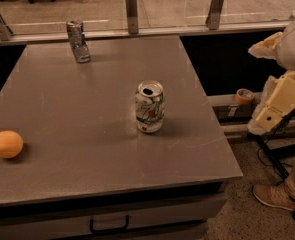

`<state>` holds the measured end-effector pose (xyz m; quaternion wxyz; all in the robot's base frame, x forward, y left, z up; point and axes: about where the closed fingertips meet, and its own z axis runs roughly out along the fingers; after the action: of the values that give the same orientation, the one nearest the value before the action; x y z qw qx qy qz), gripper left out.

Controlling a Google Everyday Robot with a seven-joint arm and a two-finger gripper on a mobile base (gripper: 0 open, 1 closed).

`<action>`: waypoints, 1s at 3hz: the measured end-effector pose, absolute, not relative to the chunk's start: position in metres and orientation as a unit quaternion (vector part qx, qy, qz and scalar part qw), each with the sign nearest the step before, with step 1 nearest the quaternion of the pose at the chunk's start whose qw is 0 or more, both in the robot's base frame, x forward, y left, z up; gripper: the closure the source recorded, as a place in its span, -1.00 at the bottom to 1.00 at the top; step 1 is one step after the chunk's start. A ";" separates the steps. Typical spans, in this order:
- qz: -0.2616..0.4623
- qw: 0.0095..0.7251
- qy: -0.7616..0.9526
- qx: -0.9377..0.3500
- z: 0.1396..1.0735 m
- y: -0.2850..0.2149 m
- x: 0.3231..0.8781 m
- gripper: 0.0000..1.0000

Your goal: Knock 7up can over

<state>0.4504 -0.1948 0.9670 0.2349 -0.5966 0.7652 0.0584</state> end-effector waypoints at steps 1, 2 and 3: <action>0.142 0.284 0.751 -0.578 0.957 -0.167 0.457 -1.00; 0.218 0.340 0.724 -0.559 0.952 -0.139 0.463 -1.00; 0.283 0.390 0.690 -0.540 0.951 -0.115 0.466 -1.00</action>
Offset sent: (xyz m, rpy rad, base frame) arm 0.0196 0.0833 -0.0105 0.6672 -0.0021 0.0903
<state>0.4665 -0.1152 0.9506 0.3904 -0.5402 0.6898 0.2827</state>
